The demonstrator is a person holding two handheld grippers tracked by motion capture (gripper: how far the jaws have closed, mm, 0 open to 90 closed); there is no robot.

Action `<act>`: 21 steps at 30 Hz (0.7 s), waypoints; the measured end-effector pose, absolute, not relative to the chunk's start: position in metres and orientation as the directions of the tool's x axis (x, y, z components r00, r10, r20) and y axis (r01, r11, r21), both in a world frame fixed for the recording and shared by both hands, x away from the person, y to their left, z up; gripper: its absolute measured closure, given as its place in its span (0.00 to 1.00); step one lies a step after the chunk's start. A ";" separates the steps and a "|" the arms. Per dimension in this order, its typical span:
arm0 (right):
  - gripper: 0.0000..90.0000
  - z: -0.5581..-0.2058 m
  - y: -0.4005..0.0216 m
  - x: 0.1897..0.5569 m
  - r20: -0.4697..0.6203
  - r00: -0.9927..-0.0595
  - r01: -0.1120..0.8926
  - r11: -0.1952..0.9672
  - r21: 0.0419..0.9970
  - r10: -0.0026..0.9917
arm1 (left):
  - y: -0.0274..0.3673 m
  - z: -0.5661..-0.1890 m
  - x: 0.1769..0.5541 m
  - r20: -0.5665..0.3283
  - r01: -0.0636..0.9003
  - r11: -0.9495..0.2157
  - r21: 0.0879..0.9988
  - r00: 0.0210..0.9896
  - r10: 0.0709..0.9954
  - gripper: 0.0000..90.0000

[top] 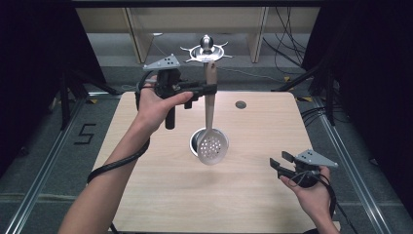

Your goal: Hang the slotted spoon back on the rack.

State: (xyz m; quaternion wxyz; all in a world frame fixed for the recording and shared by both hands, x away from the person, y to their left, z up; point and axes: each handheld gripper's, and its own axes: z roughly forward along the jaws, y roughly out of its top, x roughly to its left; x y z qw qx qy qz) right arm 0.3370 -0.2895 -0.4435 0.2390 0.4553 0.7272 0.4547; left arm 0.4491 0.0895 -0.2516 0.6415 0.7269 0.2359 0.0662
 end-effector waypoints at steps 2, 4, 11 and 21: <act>0.50 -0.443 -0.289 0.337 0.068 -0.468 0.446 0.170 0.879 0.881 | 0.089 -0.252 0.449 -0.208 0.260 -0.063 0.964 0.877 0.432 0.81; 0.50 -0.444 -0.290 0.337 0.065 -0.472 0.444 0.173 0.879 0.879 | 0.089 -0.253 0.450 -0.211 0.261 -0.056 0.964 0.875 0.435 0.81; 0.50 -0.443 -0.289 0.336 0.084 -0.466 0.460 0.160 0.873 0.881 | 0.091 -0.255 0.452 -0.218 0.269 -0.051 0.962 0.866 0.451 0.80; 0.49 -0.443 -0.288 0.336 0.082 -0.468 0.453 0.159 0.877 0.880 | 0.090 -0.262 0.449 -0.227 0.272 -0.020 0.962 0.839 0.494 0.77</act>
